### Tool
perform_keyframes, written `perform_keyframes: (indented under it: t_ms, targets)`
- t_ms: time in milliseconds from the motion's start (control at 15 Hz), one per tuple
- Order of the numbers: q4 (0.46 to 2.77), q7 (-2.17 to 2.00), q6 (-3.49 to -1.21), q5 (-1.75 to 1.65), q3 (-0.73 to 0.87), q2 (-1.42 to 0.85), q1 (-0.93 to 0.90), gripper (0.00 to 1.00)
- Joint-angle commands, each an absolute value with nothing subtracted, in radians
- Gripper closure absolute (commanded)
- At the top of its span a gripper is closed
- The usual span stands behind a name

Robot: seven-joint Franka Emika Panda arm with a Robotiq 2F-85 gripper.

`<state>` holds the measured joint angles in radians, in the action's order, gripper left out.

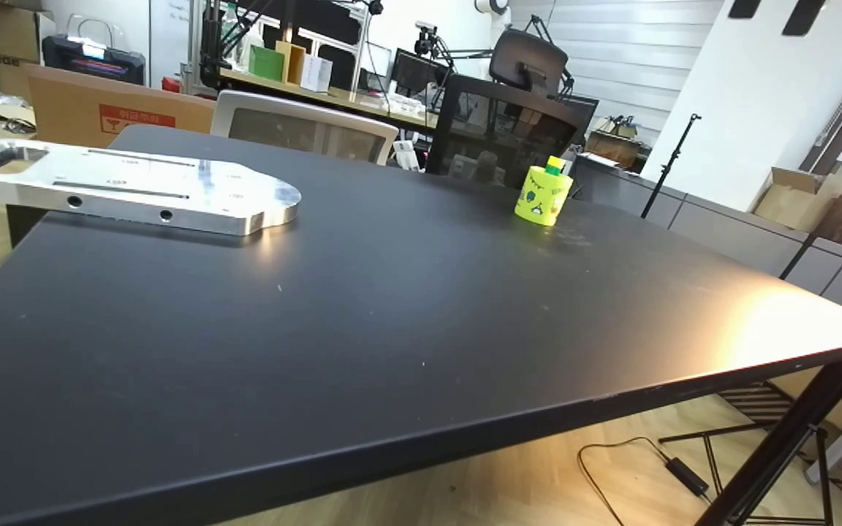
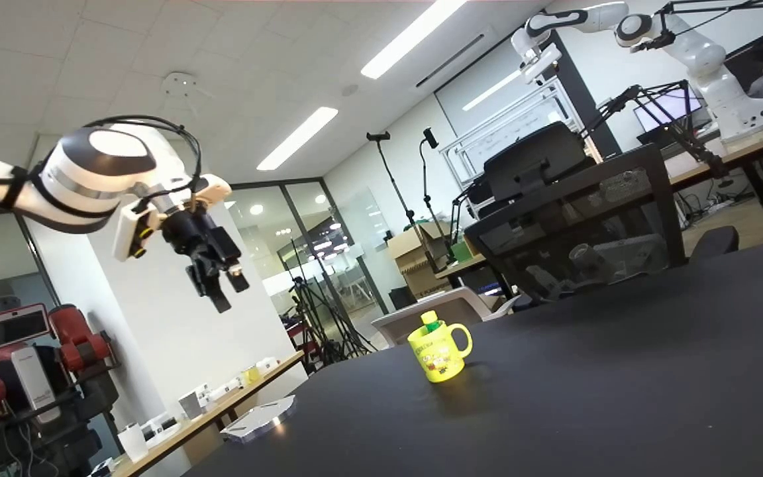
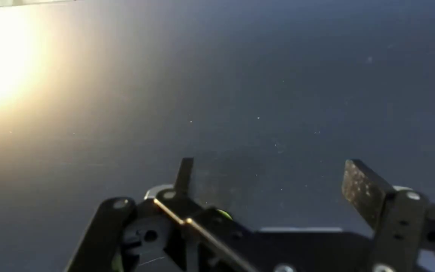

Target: Put the glue stick on the table then put it back in the mug

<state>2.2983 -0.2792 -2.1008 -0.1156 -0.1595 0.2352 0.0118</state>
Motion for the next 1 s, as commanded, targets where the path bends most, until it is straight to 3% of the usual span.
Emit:
perform_keyframes:
  t_ms: [0, 333, 867, 933]
  targets:
    - [2.176, -0.268, -2.186, -0.106, -0.081, 0.027, 0.036, 0.00]
    - [1.933, -0.240, -2.151, -0.040, 0.018, -0.251, 0.065, 0.00]
    - [1.483, -0.145, -1.827, 0.081, 0.060, -0.531, 0.107, 0.00]
    - [1.625, -0.156, -1.933, 0.064, 0.068, -0.461, 0.094, 0.00]
